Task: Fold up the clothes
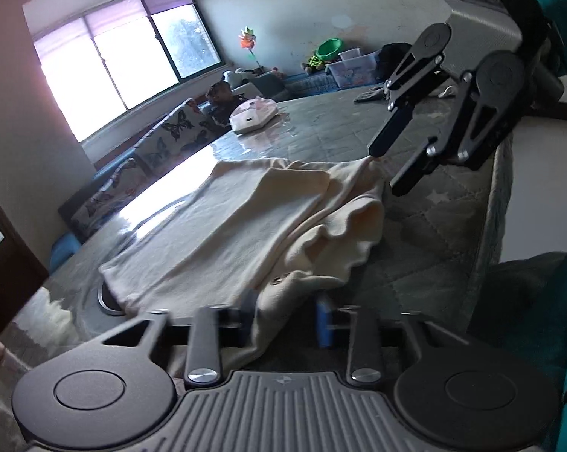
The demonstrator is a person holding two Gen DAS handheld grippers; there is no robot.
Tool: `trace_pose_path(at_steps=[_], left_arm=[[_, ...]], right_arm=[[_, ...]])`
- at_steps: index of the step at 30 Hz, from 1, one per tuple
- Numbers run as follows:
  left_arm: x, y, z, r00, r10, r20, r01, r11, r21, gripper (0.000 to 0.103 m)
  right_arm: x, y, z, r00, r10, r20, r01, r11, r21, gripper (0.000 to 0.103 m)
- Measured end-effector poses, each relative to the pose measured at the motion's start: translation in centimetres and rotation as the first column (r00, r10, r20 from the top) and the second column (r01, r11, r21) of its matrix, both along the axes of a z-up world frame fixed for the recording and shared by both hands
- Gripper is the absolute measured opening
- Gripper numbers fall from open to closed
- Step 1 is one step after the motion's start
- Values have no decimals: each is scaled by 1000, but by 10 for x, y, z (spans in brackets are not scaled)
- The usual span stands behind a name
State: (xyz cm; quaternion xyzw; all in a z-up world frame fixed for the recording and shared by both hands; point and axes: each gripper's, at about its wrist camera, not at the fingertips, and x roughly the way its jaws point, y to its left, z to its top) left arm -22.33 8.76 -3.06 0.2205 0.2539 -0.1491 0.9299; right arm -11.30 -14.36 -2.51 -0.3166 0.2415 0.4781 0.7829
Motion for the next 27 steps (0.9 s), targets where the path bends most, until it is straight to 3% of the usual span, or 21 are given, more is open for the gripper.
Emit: trace_pose_path(at_steps=[2,7,9,12,14,15,21,25,27], left_arm=[[4,2,3,1000,12,1,-12,999,-34,10],[25,20,24,996,84,5,-82,983,-164,9],[34,24,28,996,92,12,-89,981,-172,9],[45,25,29,995,98,1,-96,979,-179,9],[49,27,27,995,99,-14,-100,978,-185,9],[49,27,25,995,98,-20,-99,977,-188,9],[29,31,20,992,128,-5,-127,981,-146,22],[17,32,11,990,144,8,-143,988,-65,35],[14,31,5,988,153,20,-153,988,-12,35]], right_arm=[[-3,0,-4,999,22,31,-21,1000,-10,53],[-4,10,-12,995,67,73,-67,998,-2,54],[-1,17,-15,994,77,83,-78,997,10,54],[10,29,-18,996,79,49,-81,996,47,44],[17,36,-16,997,80,17,-81,994,77,23],[21,38,-15,997,77,-4,-76,993,89,20],[47,41,0,992,26,-120,-7,987,159,12],[52,42,8,991,11,-134,15,983,185,11],[50,44,9,993,13,-119,10,982,187,11]])
